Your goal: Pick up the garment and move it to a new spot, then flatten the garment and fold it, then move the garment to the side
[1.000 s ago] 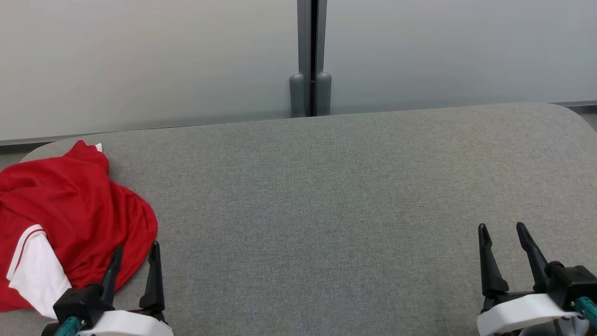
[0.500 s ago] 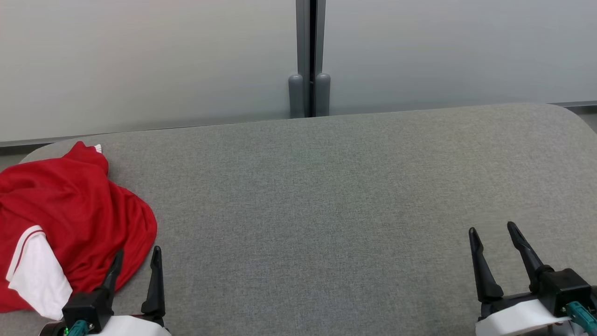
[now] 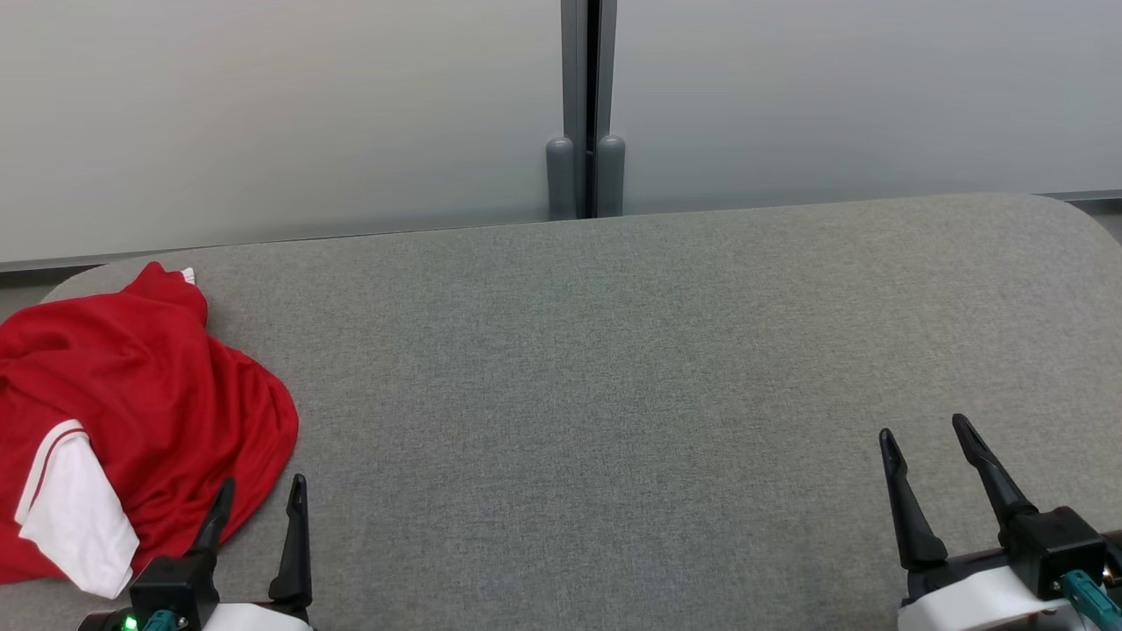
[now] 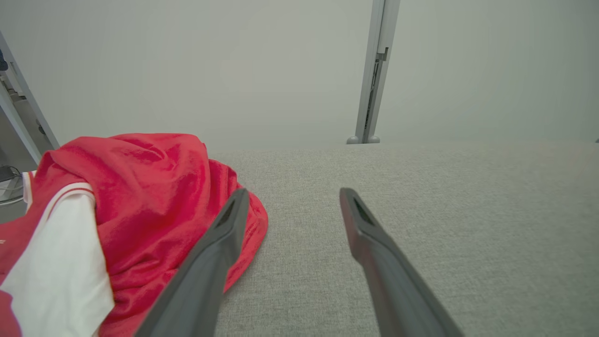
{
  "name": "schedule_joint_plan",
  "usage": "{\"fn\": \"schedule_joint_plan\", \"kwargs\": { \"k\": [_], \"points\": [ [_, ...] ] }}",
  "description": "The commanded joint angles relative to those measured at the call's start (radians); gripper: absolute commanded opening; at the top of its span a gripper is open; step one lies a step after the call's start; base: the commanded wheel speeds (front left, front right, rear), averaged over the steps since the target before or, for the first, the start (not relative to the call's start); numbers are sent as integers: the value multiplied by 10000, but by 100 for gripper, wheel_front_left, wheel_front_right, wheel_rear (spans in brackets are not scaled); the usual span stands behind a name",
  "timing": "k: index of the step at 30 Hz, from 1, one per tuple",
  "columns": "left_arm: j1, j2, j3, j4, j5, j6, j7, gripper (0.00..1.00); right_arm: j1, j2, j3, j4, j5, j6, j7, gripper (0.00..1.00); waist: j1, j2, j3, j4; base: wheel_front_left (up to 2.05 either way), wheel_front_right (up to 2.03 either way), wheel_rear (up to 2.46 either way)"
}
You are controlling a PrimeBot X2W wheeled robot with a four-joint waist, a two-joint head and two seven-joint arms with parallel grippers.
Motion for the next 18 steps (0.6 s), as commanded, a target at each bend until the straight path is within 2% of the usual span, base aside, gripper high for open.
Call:
{"fn": "schedule_joint_plan", "kwargs": {
  "k": [1,18],
  "points": [
    [53,24,58,6,51,-8,-51,100,19,-46,-40,32,-11,18,-77,100,0,0,0,-2,0,0,0],
    [-86,13,28,82,144,-52,-51,100,149,19,-192,72,14,20,-74,100,0,0,-15,70,0,0,0]
  ]
}}
